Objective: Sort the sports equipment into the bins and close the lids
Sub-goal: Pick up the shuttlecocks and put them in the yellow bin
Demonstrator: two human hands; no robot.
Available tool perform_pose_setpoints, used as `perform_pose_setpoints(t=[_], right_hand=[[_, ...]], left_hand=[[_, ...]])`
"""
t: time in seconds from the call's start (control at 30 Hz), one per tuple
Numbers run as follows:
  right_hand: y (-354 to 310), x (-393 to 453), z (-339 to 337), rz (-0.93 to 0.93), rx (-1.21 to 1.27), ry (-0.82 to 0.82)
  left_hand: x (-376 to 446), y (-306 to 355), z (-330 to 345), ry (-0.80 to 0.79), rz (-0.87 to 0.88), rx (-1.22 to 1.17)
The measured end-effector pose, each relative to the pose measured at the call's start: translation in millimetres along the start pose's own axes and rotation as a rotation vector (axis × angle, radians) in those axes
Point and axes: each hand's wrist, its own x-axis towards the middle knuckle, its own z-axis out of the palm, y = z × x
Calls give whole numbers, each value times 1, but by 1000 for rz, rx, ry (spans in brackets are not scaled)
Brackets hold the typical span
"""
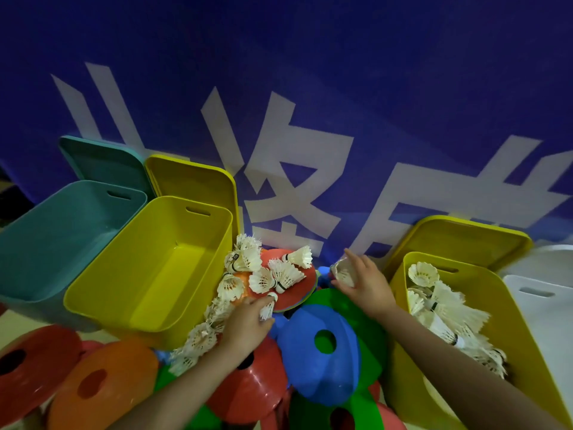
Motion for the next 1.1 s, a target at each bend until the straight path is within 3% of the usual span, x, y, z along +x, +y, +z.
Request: perform_pose_setpoints(t=[0.2,0.43,0.7,0.87,1.1], right_hand=[[23,-43,-46,198,297,276],[96,-118,-105,380,344,441],[192,-187,-129,533,134,363],[210,-202,-122,409,66,289],[218,-202,-118,353,108,308]], left_hand=[[-18,54,2,6,203,-184],[-25,139,38,-61,319,-302],[-44,230,96,-148,453,-317],[-51,252,132,-184,493,-200],[-45,266,162,-281,515,-2]])
